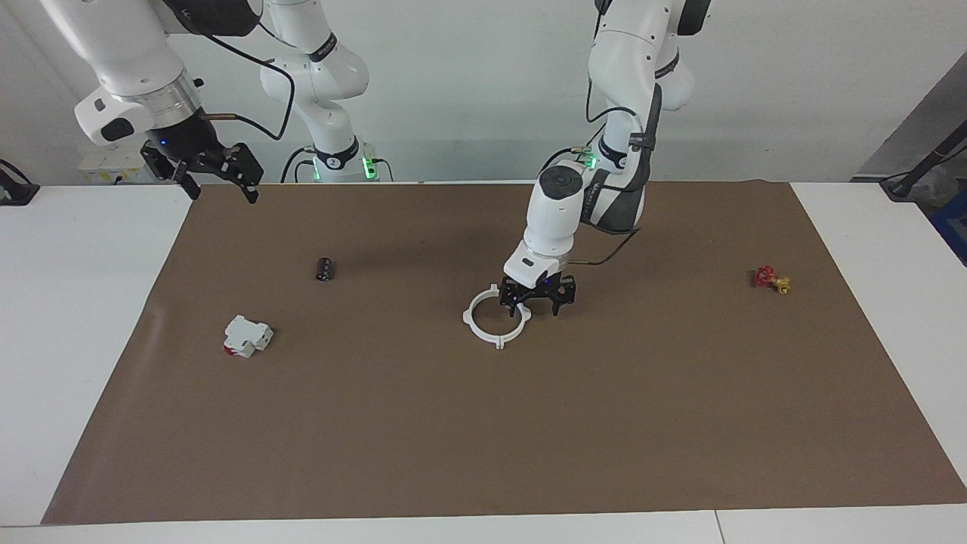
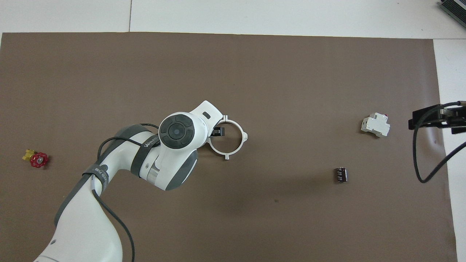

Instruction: Assemble drain pipe with both arms

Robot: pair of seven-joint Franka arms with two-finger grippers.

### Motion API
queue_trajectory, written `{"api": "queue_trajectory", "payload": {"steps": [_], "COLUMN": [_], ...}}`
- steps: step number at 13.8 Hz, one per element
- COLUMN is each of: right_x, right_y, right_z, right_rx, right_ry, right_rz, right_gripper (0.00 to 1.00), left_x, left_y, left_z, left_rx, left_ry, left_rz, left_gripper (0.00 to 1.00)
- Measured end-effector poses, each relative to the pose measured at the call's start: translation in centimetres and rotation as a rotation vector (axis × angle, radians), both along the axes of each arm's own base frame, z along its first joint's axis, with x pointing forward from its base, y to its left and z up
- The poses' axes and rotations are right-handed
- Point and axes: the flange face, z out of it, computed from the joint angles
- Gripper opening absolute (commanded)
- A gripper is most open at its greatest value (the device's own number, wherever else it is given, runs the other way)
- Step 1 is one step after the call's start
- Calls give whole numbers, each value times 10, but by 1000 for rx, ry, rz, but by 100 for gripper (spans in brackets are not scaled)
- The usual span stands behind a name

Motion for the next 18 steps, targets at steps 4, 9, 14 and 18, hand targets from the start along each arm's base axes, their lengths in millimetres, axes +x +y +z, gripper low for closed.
{"api": "queue_trajectory", "payload": {"steps": [4, 9, 14, 18], "right_x": [0, 0, 0, 0], "right_y": [0, 0, 0, 0], "right_z": [0, 0, 0, 0], "right_rx": [0, 0, 0, 0], "right_ry": [0, 0, 0, 0], "right_rz": [0, 0, 0, 0], "right_gripper": [100, 100, 100, 100], "left_x": [17, 36, 33, 25], "left_y": [80, 201, 308, 354], "left_z": [68, 117, 163, 241], "left_rx": [45, 78, 79, 26], "left_ry": [46, 66, 53, 57], "left_rz": [-38, -145, -148, -102], "left_gripper": [100, 100, 100, 100]}}
